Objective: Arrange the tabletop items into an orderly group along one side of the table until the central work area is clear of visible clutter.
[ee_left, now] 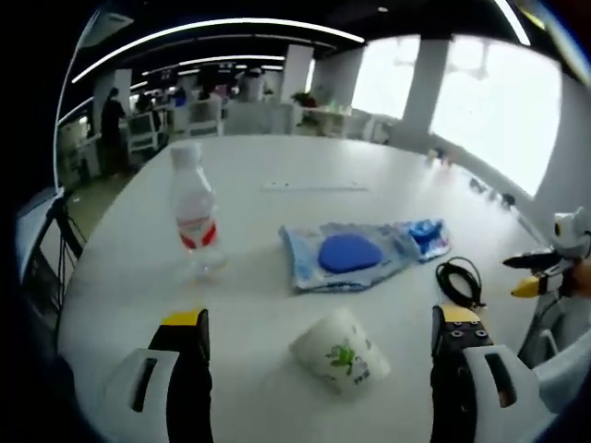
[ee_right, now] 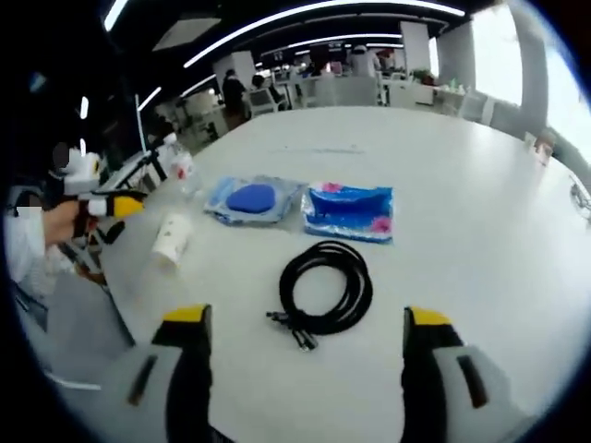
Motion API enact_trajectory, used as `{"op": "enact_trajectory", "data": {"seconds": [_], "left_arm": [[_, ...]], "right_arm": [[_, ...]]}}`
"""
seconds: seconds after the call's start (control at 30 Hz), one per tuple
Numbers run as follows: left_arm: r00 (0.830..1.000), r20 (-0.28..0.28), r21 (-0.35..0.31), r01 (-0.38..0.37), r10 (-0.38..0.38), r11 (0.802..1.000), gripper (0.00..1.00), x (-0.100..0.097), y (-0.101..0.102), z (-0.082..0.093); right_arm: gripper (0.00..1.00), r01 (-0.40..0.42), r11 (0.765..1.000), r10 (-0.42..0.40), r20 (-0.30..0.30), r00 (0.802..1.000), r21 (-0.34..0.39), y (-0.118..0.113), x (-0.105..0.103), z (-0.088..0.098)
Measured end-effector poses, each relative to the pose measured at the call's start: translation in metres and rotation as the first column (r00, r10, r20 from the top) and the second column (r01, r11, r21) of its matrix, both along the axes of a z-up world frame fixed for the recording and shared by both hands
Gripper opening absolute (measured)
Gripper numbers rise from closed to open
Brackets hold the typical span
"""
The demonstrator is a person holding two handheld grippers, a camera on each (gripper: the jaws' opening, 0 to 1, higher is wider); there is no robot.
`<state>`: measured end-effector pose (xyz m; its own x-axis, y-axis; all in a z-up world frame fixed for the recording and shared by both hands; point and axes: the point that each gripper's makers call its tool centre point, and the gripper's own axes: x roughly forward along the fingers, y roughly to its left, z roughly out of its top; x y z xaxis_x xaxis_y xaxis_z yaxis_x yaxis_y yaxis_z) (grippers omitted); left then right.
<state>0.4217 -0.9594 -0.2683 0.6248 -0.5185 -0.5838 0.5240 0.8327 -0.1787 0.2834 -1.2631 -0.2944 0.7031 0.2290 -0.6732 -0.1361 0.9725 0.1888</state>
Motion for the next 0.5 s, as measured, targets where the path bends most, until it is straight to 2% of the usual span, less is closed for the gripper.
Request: {"op": "enact_trajectory", "data": {"seconds": [0.33, 0.43, 0.5], "left_arm": [[1.0, -0.001, 0.011, 0.028, -0.028, 1.0, 0.96, 0.002, -0.002, -0.001], [0.998, -0.019, -0.003, 0.059, -0.059, 0.998, 0.89, 0.002, -0.005, -0.003], [0.998, -0.027, -0.004, 0.057, -0.058, 0.998, 0.89, 0.005, -0.004, -0.006]], "right_arm": [[0.81, 0.03, 0.999, -0.029, -0.021, 0.999, 0.012, -0.009, -0.011, -0.006], [0.8, 0.037, 0.999, -0.037, -0.021, 0.999, 0.019, -0.009, -0.012, -0.007], [0.8, 0.041, 0.999, -0.04, -0.021, 0.999, 0.019, -0.01, -0.013, -0.007]]}}
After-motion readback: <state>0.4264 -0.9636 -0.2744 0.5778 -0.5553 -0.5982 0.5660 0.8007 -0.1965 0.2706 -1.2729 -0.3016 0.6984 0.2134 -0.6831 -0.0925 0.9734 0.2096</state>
